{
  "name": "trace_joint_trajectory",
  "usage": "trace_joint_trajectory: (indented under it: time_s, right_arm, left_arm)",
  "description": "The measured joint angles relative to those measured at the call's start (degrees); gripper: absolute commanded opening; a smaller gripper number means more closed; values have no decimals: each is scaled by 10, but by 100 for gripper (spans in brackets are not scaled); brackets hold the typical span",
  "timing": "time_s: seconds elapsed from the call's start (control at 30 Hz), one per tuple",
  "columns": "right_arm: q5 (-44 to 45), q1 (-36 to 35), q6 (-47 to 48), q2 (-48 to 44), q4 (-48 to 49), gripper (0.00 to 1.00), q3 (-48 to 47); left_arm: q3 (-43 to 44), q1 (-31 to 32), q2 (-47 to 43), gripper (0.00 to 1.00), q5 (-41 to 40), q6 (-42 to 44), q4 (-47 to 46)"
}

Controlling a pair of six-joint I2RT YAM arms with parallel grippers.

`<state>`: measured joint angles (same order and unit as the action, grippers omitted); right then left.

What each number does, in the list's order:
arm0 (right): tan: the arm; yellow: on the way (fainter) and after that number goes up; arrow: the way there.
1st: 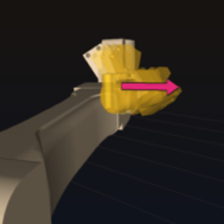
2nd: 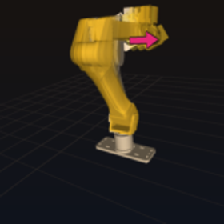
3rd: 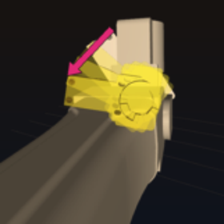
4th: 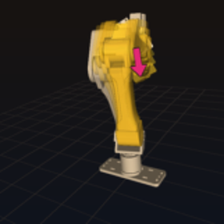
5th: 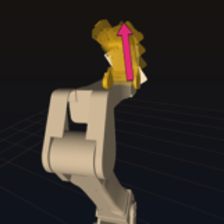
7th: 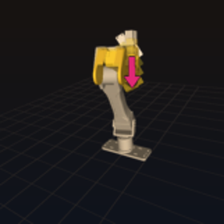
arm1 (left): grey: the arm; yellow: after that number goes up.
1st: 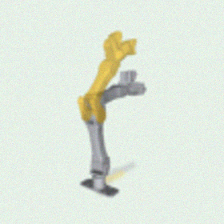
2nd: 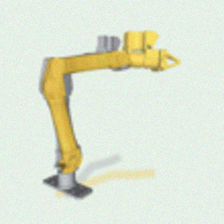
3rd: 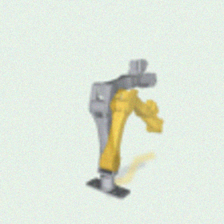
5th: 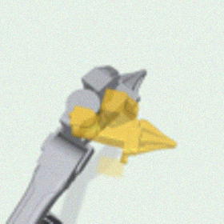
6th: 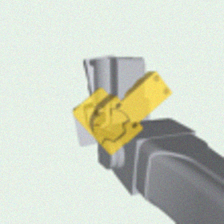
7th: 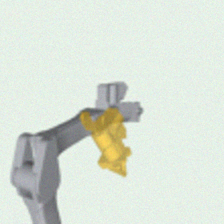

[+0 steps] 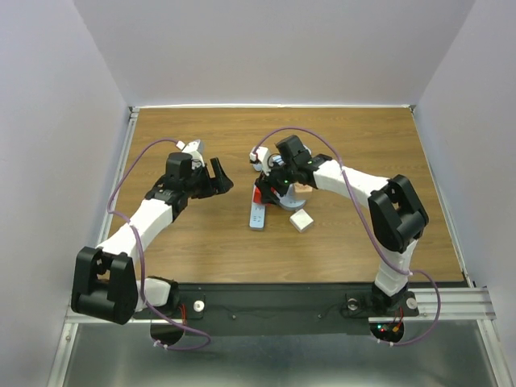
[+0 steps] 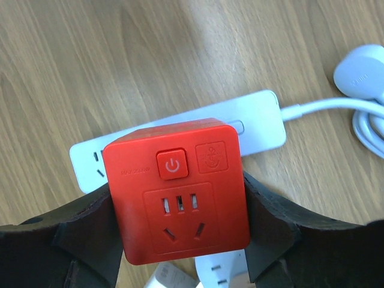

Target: Insert the plug

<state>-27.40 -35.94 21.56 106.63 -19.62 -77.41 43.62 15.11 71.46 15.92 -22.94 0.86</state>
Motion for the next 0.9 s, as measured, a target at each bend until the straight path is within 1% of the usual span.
trace_joint_trajectory:
  time_s: [0.3, 0.9]
  right_arm:
    - [3, -13, 19, 26, 7, 0, -20]
    - [-4, -13, 32, 36, 17, 0, -20]
  left_arm:
    - [-1, -5, 9, 89, 35, -2, -19]
    - [-1, -6, 14, 89, 52, -2, -24]
